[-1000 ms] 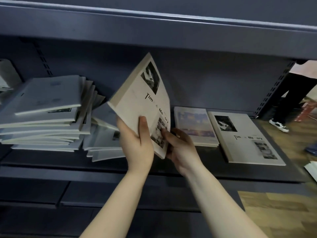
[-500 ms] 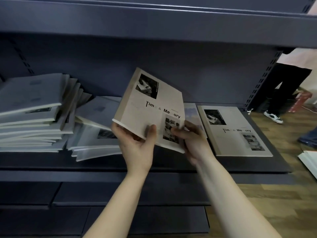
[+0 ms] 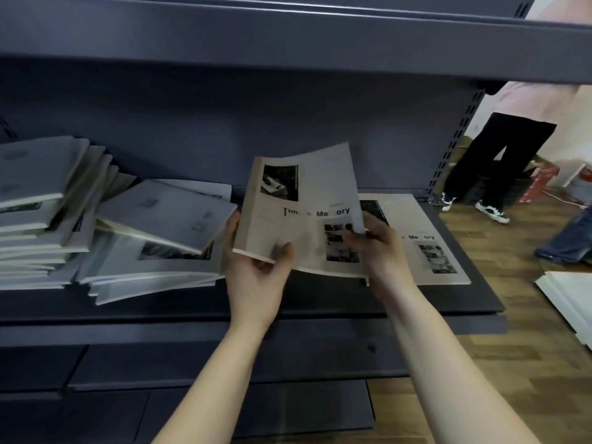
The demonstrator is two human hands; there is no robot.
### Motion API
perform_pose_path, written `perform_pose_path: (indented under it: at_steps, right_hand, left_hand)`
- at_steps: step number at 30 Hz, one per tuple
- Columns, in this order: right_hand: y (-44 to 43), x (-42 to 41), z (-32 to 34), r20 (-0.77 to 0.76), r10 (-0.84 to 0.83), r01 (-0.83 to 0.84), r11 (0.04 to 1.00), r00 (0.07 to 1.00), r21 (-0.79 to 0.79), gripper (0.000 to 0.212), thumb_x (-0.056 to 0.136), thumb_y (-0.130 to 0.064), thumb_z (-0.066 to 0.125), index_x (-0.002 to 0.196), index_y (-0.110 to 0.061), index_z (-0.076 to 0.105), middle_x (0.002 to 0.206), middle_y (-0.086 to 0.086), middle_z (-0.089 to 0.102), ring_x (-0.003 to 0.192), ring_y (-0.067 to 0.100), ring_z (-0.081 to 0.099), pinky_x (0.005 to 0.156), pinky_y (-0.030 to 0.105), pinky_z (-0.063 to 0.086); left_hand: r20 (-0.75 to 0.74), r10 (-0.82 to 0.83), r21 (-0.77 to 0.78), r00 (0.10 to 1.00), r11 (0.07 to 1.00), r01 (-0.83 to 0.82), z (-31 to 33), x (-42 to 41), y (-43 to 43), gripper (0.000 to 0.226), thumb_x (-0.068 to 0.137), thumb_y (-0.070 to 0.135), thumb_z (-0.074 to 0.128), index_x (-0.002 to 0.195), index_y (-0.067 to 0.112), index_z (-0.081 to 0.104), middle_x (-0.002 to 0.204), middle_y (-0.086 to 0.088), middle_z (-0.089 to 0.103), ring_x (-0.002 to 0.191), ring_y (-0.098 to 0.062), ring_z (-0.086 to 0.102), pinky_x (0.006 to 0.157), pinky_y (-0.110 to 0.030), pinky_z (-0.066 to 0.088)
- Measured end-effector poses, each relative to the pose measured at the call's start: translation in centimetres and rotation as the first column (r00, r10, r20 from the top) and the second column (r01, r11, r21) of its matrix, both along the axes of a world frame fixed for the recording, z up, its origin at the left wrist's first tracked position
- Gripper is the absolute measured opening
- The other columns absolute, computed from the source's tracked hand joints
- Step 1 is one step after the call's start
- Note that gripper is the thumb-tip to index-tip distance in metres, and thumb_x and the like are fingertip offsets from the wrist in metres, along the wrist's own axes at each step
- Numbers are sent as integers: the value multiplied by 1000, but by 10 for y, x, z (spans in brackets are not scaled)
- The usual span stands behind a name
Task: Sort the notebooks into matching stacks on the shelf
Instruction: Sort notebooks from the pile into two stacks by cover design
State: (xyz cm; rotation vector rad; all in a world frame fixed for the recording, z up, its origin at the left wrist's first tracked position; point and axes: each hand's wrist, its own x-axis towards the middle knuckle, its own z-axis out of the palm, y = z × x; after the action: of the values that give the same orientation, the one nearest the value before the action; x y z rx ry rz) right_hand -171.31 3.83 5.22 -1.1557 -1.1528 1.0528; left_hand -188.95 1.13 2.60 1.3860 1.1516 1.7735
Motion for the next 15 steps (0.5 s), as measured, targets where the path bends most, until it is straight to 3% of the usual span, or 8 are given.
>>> perform_pose_path:
  at_steps: [2, 4, 6, 8, 9, 11, 15]
  right_hand:
    - [0, 19, 2, -48, -33, 34, 999, 998, 23, 34, 85, 9, 54, 101, -16, 72, 94, 1, 76, 86, 18, 71, 70, 29, 57]
    - [3, 46, 4, -100, -106, 107, 994, 989, 9, 31, 84, 11, 56, 100, -9, 72, 86, 4, 74, 79, 21, 68, 69, 30, 55]
    - [3, 77, 3, -89, -175, 174, 985, 980, -17, 29, 85, 10, 58, 106, -4, 70, 87, 6, 71, 79, 22, 65, 73, 30, 51]
    - [0, 108, -1, -61, -198, 196, 980, 978, -39, 30, 85, 9, 57, 107, -6, 70, 88, 6, 72, 80, 23, 66, 76, 32, 52]
    - [-2, 122, -3, -54, -197, 195, 979, 979, -54, 30, 85, 9, 56, 104, -8, 71, 86, 5, 74, 77, 22, 67, 74, 32, 53]
    - [-7, 149, -9, -51, -194, 189, 977, 980, -99, 31, 84, 9, 56, 106, -8, 71, 86, 6, 74, 75, 23, 69, 73, 34, 55]
    - [-11, 190, -25, -18, -211, 204, 962, 977, -183, 34, 85, 7, 56, 114, -6, 68, 92, 11, 74, 79, 26, 69, 73, 36, 56]
  left_hand:
    - [-86, -88, -84, 992, 993, 81, -4, 5, -2, 77, 83, 30, 71, 146, 21, 28, 121, 31, 56, 111, 8, 55, 86, -8, 46]
    - [-284, -152, -155, 947, 982, 111, -7, 4, -4, 77, 83, 55, 58, 147, 27, 25, 130, 24, 54, 112, 7, 55, 88, -8, 45]
    - [-593, -147, -187, 792, 981, 42, -14, 2, -2, 71, 86, 65, 40, 146, 28, 30, 141, 10, 47, 126, -6, 46, 101, -23, 42]
    - [-831, -99, -167, 547, 983, -76, -22, 2, 1, 69, 91, 66, 24, 145, 25, 32, 149, 4, 36, 134, -17, 36, 109, -38, 34]
    - [-887, -87, -157, 454, 981, -118, -24, 3, 2, 70, 91, 66, 18, 145, 24, 32, 151, 3, 32, 136, -19, 33, 110, -42, 30]
    - [-933, -82, -151, 350, 973, -173, -30, 5, 4, 72, 89, 64, 14, 145, 23, 33, 153, 2, 29, 138, -22, 29, 112, -45, 26]
    - [-957, -35, -106, 287, 966, -236, -40, 7, 8, 63, 96, 56, 24, 144, 18, 36, 152, -3, 33, 138, -25, 29, 111, -44, 23]
